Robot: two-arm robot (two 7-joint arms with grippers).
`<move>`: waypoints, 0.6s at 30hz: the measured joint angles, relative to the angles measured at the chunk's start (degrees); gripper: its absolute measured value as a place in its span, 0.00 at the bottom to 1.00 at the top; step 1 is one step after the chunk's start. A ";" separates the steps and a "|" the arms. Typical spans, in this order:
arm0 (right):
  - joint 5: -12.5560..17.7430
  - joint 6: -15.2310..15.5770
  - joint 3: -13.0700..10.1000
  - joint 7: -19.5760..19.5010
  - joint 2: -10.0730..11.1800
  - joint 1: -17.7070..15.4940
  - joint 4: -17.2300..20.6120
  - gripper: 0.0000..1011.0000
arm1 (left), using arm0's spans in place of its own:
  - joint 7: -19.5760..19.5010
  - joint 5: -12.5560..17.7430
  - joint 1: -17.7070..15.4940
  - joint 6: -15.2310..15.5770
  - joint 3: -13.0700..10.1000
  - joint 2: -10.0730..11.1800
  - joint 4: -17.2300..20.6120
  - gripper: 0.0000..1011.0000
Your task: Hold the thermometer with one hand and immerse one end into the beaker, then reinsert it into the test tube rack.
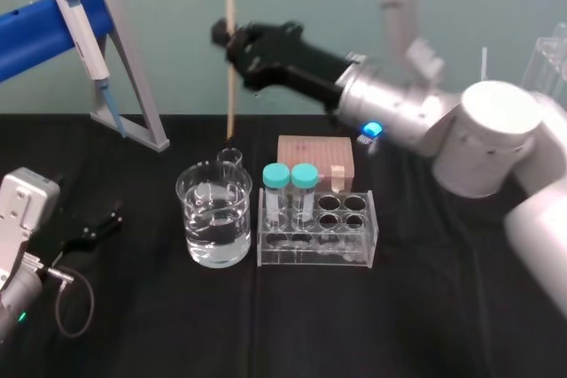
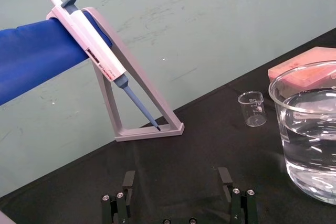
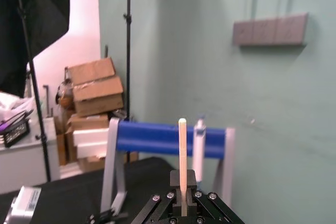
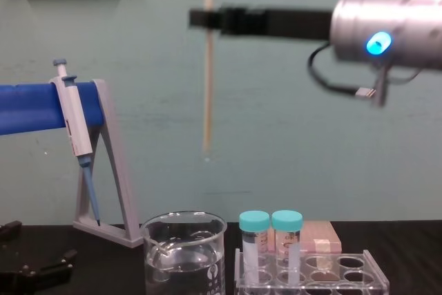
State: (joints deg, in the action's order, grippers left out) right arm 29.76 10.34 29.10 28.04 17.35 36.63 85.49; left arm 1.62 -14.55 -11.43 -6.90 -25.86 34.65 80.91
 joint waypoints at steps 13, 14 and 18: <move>1.80 2.47 -6.30 -4.67 9.61 -3.48 10.13 0.05 | 0.00 0.00 0.00 0.00 0.00 0.00 0.00 0.99; 1.84 2.65 -6.62 -4.97 10.09 -3.89 10.41 0.05 | 0.00 0.00 0.00 0.00 0.00 0.00 0.00 0.99; 2.03 3.49 -8.04 -6.31 12.13 -6.01 11.23 0.05 | 0.00 0.00 0.00 0.00 0.00 0.00 0.00 0.99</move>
State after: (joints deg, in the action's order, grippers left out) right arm 31.78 13.83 21.06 21.72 29.49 30.61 96.72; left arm 1.62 -14.55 -11.43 -6.90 -25.86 34.65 80.90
